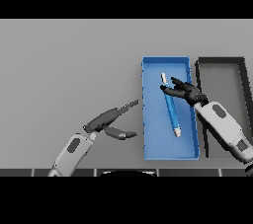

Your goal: Pick up the blue pipe and place it into the blue bin.

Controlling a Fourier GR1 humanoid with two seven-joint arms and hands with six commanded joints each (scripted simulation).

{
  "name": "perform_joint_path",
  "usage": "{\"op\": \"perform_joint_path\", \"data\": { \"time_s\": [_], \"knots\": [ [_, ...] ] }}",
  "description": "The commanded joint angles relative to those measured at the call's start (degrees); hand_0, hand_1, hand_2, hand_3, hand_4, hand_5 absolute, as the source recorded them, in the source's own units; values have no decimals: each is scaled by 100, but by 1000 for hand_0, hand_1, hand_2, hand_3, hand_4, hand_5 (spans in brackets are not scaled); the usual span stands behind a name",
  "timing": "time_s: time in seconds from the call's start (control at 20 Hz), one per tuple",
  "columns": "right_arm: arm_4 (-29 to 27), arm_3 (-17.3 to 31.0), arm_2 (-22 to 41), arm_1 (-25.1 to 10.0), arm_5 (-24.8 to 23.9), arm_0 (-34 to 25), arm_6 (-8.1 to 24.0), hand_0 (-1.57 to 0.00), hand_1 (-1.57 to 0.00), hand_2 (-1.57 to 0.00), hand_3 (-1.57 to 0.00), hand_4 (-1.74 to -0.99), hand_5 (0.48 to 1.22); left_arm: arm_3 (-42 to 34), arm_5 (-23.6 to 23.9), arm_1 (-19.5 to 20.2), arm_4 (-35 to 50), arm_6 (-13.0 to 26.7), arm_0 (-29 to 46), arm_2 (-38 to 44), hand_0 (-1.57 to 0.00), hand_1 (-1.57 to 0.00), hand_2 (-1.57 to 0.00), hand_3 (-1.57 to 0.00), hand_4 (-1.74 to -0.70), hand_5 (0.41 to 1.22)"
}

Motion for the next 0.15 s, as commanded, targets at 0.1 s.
{"op": "perform_joint_path", "data": {
  "time_s": [0.1],
  "knots": [
    [-58,-8,-30,-19,54,71,-90,-9,-8,-7,-6,-1129,677,136,-11,60,-86,-252,136,-29,1,1,1,1,-920,468]
  ]
}}
